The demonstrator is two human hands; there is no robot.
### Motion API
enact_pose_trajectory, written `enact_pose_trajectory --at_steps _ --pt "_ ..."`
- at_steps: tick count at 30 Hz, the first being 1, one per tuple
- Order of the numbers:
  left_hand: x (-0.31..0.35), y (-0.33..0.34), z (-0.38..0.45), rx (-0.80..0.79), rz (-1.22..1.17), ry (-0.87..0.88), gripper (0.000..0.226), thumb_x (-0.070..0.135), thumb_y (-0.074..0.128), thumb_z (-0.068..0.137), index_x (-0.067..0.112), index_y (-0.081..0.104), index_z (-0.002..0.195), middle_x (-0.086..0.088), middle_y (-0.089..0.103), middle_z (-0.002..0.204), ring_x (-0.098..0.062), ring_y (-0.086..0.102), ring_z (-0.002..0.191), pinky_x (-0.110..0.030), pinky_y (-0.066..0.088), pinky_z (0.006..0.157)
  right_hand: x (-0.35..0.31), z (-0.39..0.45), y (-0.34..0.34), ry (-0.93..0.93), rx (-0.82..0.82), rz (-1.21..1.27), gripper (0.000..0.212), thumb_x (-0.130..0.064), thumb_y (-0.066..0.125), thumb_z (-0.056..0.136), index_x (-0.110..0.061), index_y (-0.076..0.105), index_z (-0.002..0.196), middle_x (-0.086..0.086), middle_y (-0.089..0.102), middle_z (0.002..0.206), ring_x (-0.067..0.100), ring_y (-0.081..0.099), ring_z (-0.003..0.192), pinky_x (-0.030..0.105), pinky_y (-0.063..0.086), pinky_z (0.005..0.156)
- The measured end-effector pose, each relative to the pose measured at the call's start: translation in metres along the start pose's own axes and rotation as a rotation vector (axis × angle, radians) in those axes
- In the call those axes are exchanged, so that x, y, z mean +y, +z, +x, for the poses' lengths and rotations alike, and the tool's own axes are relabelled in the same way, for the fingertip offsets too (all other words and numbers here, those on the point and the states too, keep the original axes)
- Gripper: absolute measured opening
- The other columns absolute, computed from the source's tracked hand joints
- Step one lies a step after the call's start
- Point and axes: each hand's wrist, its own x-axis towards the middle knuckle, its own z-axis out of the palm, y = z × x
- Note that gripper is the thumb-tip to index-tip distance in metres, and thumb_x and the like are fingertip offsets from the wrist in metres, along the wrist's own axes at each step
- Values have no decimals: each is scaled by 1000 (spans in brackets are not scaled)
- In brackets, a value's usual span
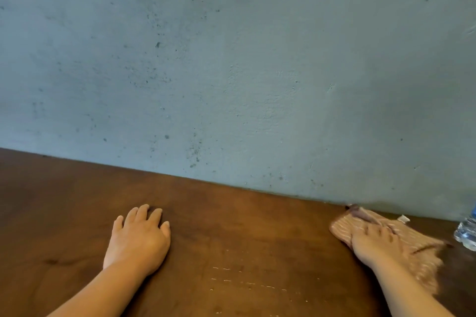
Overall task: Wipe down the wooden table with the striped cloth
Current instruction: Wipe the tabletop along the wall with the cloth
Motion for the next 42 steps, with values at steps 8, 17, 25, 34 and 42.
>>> enact_pose_trajectory --at_steps 8,17,25,34,42 --pt "-6 4 3 15 -53 28 56 47 21 100 26 24 151 -1 19 160 -19 14 147 -41 15 120 -189 -100 74 -449 -168 -3 81 -72 23 85 -32 19 155 5 12 165 34 9 150 62 6 116" --pt "-12 4 12 2 -25 43 57 51 32 98 29 25 150 2 21 159 -17 19 146 -36 21 118 -210 -148 29 -901 -232 -24 68 -66 12 96 -37 8 157 -9 -4 165 18 -8 152 44 -8 121" --pt "-9 4 7 -14 19 21 58 53 31 98 29 26 150 3 23 158 -16 22 145 -35 23 118 -70 -33 -1 -650 -178 -90 67 -68 9 96 -40 9 157 -11 -2 165 15 -4 152 45 -6 120" --pt "-15 5 -13 -11 65 -5 59 54 31 97 27 27 150 1 25 158 -18 23 145 -37 24 116 33 20 -21 -550 -190 -145 62 -62 14 100 -38 6 157 -8 -4 166 18 -4 152 45 -1 122" --pt "-14 -2 -23 -17 6 33 57 52 34 98 24 32 149 -1 28 157 -20 26 144 -38 27 115 87 -77 -42 -609 -249 -88 97 -82 -5 67 -42 7 155 -16 -5 164 9 -9 150 36 -5 120"
